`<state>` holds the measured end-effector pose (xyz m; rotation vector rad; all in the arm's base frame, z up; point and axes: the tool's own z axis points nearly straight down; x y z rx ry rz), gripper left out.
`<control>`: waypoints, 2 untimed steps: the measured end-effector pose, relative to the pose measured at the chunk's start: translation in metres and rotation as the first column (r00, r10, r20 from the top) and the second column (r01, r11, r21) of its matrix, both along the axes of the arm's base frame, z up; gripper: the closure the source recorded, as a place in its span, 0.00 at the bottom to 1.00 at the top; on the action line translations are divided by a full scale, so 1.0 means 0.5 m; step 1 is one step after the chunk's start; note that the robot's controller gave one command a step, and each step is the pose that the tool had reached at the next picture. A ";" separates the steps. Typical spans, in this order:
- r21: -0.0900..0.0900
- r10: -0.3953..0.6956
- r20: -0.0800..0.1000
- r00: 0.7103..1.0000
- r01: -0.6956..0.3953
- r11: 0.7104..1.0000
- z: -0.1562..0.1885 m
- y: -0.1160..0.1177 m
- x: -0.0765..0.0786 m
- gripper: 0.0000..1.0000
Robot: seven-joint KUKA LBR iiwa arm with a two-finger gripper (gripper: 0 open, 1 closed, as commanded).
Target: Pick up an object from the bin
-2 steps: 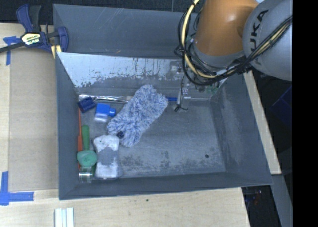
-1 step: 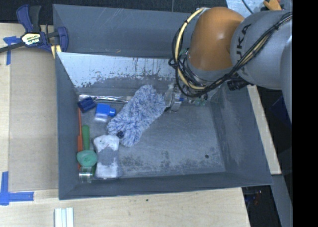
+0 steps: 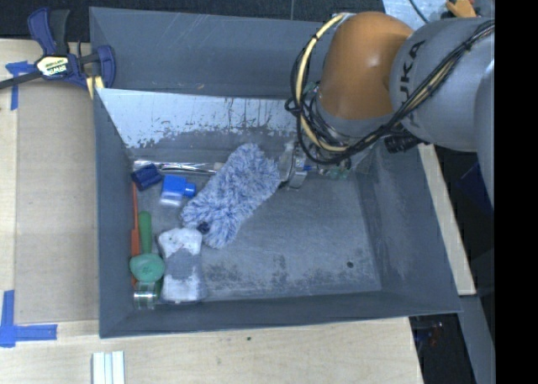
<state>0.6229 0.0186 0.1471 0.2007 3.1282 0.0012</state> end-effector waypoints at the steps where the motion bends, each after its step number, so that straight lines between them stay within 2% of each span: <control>1: 0.000 -0.210 -0.005 0.978 0.210 0.978 -0.158 0.026 -0.037 0.00; 2: 0.001 -0.210 -0.002 0.978 0.210 0.978 -0.154 0.026 -0.035 0.00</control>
Offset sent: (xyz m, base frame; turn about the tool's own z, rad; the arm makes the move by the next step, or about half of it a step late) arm 0.0000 0.0000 0.0000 0.0000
